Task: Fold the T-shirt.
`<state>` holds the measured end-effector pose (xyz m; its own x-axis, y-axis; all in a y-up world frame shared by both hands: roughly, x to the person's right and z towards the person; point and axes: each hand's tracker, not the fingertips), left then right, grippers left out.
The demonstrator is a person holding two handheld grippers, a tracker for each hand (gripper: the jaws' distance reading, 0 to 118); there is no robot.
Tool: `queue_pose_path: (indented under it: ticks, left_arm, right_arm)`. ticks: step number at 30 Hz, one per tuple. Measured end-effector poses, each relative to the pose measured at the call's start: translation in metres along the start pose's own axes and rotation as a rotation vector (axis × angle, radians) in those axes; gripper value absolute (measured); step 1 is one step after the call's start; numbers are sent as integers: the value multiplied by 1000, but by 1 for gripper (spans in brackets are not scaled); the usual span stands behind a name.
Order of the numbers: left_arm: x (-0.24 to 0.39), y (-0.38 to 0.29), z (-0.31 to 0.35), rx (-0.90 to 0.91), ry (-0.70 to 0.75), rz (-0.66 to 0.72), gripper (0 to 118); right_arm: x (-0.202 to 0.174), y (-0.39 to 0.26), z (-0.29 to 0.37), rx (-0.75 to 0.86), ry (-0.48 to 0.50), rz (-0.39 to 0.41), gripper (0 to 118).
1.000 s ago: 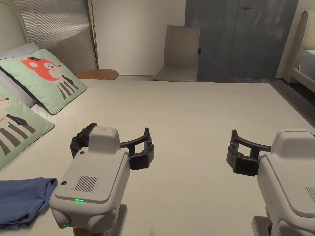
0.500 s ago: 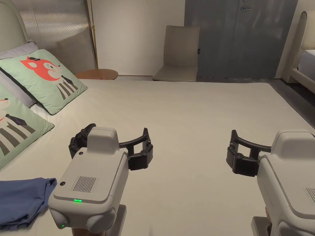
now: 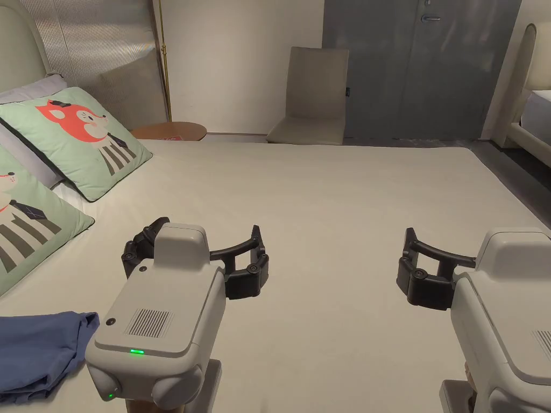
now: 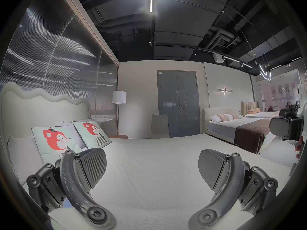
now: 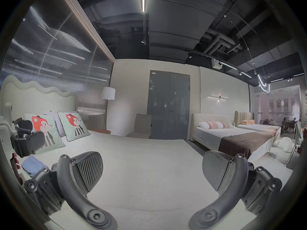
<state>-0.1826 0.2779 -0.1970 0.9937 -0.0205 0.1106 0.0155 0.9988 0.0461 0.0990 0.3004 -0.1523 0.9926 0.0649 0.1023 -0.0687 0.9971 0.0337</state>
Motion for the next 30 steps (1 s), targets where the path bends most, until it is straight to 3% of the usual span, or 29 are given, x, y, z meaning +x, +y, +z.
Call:
queue_pose_path:
  ticks: [21, 23, 27, 30]
  left_arm:
    - [-3, 1, 1, -6, 3, 19, 110]
    - [-3, 2, 2, -6, 1, 25, 110]
    - [-3, 3, 1, -2, 1, 13, 110]
    - [-3, 5, 2, 1, -4, 18, 110]
  right_arm:
    - [-2, 0, -3, -38, -33, 29, 117]
    - [3, 0, -8, -69, -40, 14, 117]
    - [9, 6, -10, -170, -16, -91, 118]
    - [6, 14, -14, -263, -90, -101, 118]
